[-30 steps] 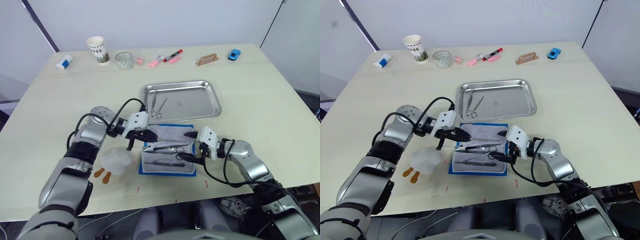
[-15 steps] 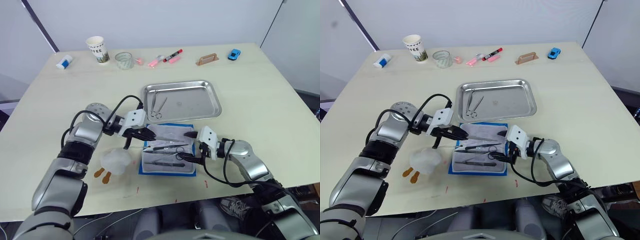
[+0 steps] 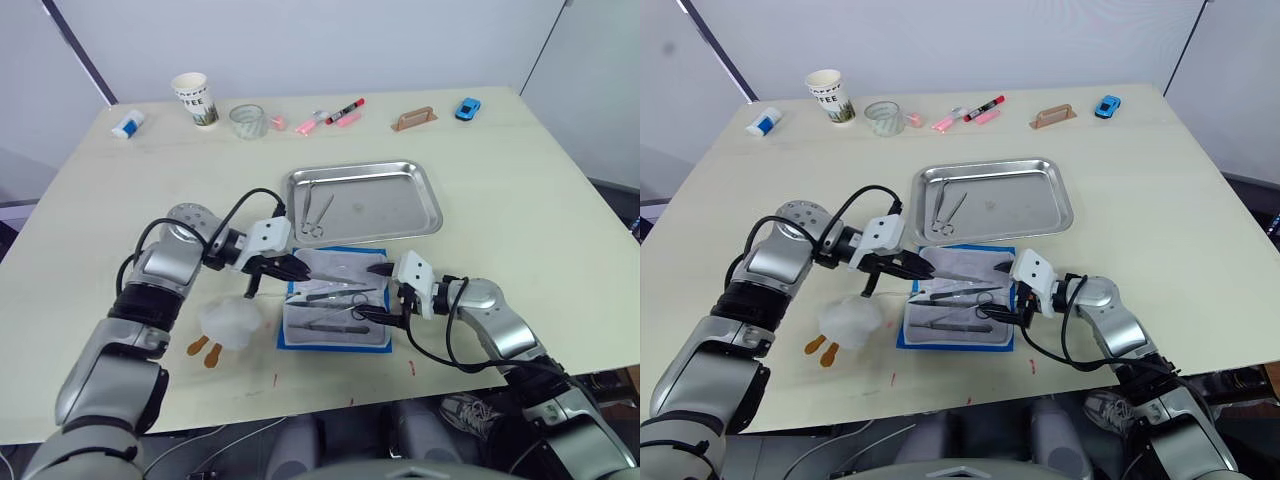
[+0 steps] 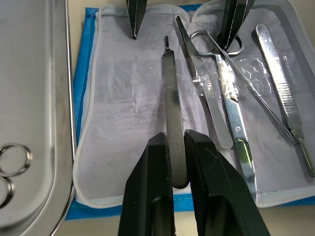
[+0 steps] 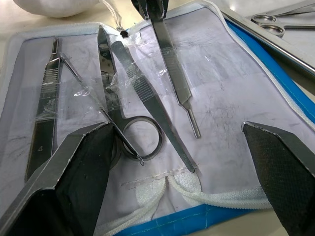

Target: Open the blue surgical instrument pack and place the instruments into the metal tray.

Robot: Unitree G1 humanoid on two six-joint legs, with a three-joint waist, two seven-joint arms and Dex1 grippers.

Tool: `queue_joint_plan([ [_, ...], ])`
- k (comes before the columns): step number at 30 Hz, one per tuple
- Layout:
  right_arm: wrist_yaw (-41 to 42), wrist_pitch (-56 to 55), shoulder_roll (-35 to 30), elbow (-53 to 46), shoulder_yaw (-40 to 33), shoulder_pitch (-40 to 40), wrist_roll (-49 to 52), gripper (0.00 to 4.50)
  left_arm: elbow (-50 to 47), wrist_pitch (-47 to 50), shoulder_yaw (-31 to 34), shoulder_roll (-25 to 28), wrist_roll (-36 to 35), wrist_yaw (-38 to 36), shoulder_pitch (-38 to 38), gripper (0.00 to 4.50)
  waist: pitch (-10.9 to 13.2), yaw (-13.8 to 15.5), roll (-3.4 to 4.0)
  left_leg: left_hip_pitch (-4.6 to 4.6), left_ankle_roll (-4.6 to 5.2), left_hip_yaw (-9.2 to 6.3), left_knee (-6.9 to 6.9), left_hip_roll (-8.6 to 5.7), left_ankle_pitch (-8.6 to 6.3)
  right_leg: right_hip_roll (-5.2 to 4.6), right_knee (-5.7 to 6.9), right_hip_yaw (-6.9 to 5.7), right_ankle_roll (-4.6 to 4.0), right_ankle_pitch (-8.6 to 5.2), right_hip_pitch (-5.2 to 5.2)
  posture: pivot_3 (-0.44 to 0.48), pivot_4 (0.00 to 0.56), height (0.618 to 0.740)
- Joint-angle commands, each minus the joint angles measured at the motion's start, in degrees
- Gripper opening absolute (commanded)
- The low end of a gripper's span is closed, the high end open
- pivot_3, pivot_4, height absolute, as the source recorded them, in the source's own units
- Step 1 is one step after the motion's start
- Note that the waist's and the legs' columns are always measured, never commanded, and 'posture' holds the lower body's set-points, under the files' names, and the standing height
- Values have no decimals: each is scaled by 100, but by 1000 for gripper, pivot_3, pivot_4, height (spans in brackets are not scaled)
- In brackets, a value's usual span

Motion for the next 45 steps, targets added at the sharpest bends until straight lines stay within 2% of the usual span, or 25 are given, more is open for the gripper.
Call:
queue_joint_plan([
  [1, -154, 596, -168, 723, 467, 299, -604, 4500, -261, -28, 334, 147, -283, -93, -28, 41, 0, -1, 0, 0, 0, 0, 0, 0, 0, 0, 0, 0, -1, 0, 0, 0, 150, 740],
  [17, -185, 510, -131, 757, 502, 324, -626, 4500, -251, -57, 918, 923, -888, -457, 399, 41, 1, -7, 1, 0, 0, -1, 0, 4, 0, 2, 1, -1, -3, 0, -3, 0, 150, 740],
  [19, -183, 503, -134, 755, 506, 330, -628, 4500, -373, 63, 950, 1028, -1061, -467, 475, 41, 1, -5, 1, 0, 0, 0, 0, 5, 0, 2, 1, 0, -3, -1, -4, 0, 150, 740],
  [23, -166, 482, -147, 746, 513, 354, -625, 4500, -958, 823, 1128, 1419, -1869, -467, 824, 41, 1, -9, -4, -1, 0, -2, 0, 7, 0, 2, 0, -4, 0, -4, -3, 0, 150, 740],
  [26, -161, 470, -147, 763, 519, 352, -620, 4500, -1208, 1063, 1300, 1494, -2007, -337, 1013, 41, 2, -7, 3, 5, 12, -8, -1, 11, -7, 3, 3, 9, 6, -12, -3, 0, 150, 740],
  [30, -152, 442, -142, 803, 534, 338, -622, 4500, -1735, 1612, 1502, 1343, -2193, 152, 1166, 41, -2, 2, -5, 3, 12, -1, -1, 10, -7, 4, 2, -3, 6, -14, -2, 0, 150, 740],
  [34, -144, 429, -147, 807, 544, 330, -632, 4500, -2098, 1656, 1559, 1180, -2058, 562, 1350, 41, -3, -3, -6, 6, 12, -2, -1, 10, -7, 4, 2, 6, 6, -14, -2, 0, 150, 740],
  [39, -143, 437, -156, 801, 545, 328, -632, 4500, -2455, 2080, 1584, 641, -1949, 1659, 1298, 41, -6, 2, -10, 4, 12, -6, -1, 10, -7, 3, 2, 5, 5, -14, -1, 0, 150, 740],
  [45, -165, 442, -163, 802, 532, 332, -632, 4500, -3195, 3320, 1573, -677, -1749, 4002, 1070, 41, -9, 9, -15, 4, 12, -28, 2, 9, -7, 1, 2, 8, 1, -9, 5, 0, 150, 740],
])
